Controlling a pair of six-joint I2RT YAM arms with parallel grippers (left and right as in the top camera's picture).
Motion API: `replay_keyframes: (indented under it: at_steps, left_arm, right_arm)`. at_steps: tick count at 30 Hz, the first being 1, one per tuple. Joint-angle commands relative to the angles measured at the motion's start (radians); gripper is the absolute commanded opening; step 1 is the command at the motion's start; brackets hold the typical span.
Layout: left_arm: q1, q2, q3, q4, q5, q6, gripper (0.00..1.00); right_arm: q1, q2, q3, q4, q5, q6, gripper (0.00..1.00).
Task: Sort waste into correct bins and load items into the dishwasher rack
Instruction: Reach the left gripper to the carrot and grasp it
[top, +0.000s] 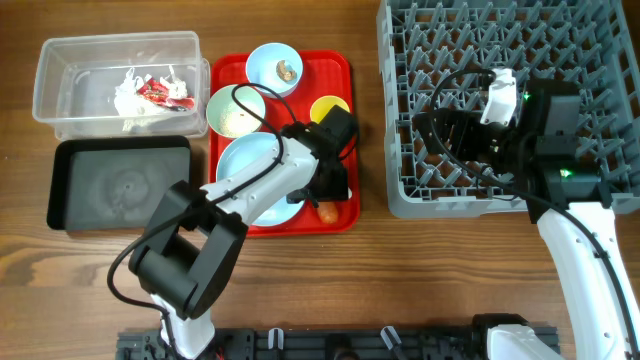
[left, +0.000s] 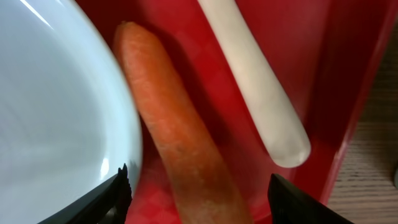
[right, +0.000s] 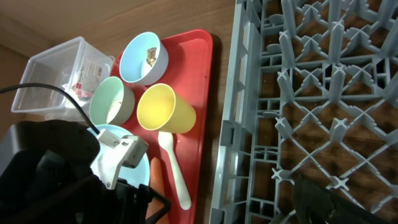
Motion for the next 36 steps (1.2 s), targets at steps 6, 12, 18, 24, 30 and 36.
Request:
replay_keyframes:
  at_steps: [6, 12, 18, 24, 30, 36]
  left_arm:
    - [-0.02, 0.018, -0.008, 0.002, -0.009, 0.072, 0.61]
    - [-0.016, 0.005, 0.023, -0.058, -0.047, 0.119, 0.48]
    - [-0.01, -0.033, 0.12, -0.153, -0.056, 0.119, 0.52]
    - [-0.087, -0.031, 0.119, -0.168, -0.048, 0.159, 0.53]
    - [-0.1, -0.031, 0.073, -0.139, -0.047, 0.055, 0.49]
    - [-0.101, -0.03, -0.02, 0.005, -0.047, 0.063, 0.56]
  right_arm:
    - [-0.002, 0.008, 0.014, 0.006, 0.018, 0.008, 1.0]
    - [-0.002, 0.008, 0.014, 0.016, 0.019, 0.008, 1.0]
    - [-0.002, 0.008, 0.014, 0.021, 0.018, 0.008, 1.0]
    - [-0.002, 0.008, 0.014, 0.021, 0.019, 0.008, 1.0]
    - [-0.002, 0.008, 0.014, 0.021, 0.018, 0.008, 0.99]
    - [-0.002, 0.008, 0.014, 0.019, 0.018, 0.008, 1.0]
